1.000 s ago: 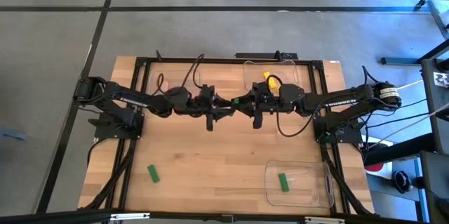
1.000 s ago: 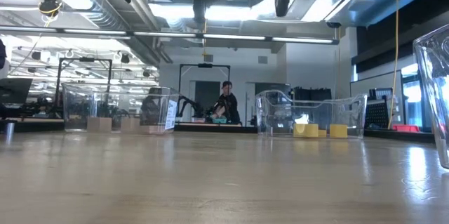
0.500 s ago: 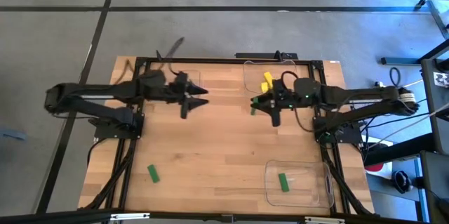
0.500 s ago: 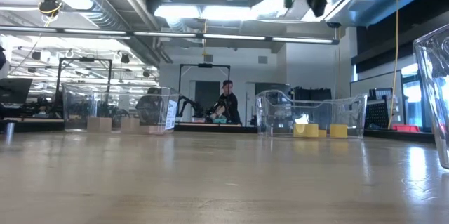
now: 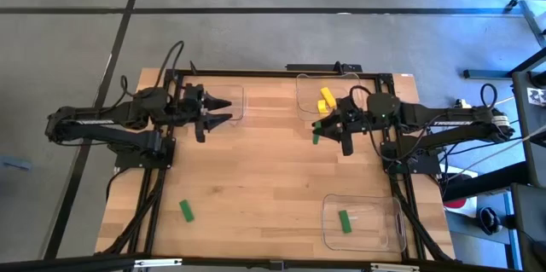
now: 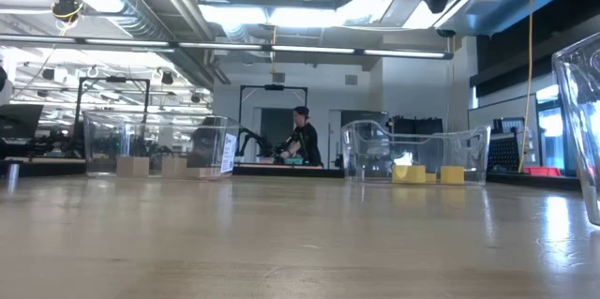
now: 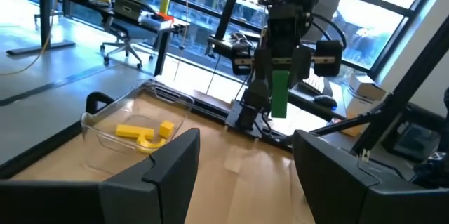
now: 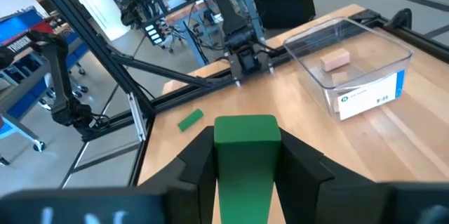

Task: Sort & place blocks by color
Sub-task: Put the top green block into the bottom transparent bin

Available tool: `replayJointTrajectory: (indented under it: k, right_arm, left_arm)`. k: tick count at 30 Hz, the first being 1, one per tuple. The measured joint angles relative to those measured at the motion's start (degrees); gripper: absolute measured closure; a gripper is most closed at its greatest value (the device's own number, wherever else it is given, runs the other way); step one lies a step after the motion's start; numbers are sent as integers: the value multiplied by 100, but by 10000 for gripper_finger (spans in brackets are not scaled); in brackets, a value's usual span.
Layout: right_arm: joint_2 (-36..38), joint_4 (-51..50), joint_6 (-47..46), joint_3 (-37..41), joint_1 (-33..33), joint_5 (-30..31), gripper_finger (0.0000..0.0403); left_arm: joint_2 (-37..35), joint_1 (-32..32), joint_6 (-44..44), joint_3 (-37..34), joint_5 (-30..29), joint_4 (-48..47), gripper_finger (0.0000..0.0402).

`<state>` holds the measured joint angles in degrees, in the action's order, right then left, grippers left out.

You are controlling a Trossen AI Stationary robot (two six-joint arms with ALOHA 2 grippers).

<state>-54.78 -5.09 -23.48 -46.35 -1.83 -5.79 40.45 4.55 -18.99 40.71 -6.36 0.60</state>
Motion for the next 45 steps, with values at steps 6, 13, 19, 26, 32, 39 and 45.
replayJointTrajectory:
  k: [6,13,19,26,32,39,45]
  right_arm:
    - [-1,14,-85,0,3,-8,295]
    - [-111,-2,-330,0,346,-143,295]
    - [-183,18,-488,0,605,-141,295]
    - [-219,-70,-876,-25,961,-137,295]
    - [-332,-1417,-1222,-822,1723,89,295]
    - [-579,-2690,-1877,-1591,2848,675,295]
    - [-809,-3087,-2960,-1591,3791,1055,295]
  left_arm:
    - [2,-49,-25,0,-19,14,182]
    - [2,-49,-14,0,-216,20,181]
    - [2,-49,-41,0,-165,24,181]
    - [2,-49,-41,0,-192,29,182]
    - [2,-49,-43,0,-194,29,182]
    - [4,-49,-148,0,-194,29,182]
    - [2,-49,-145,0,-194,29,182]
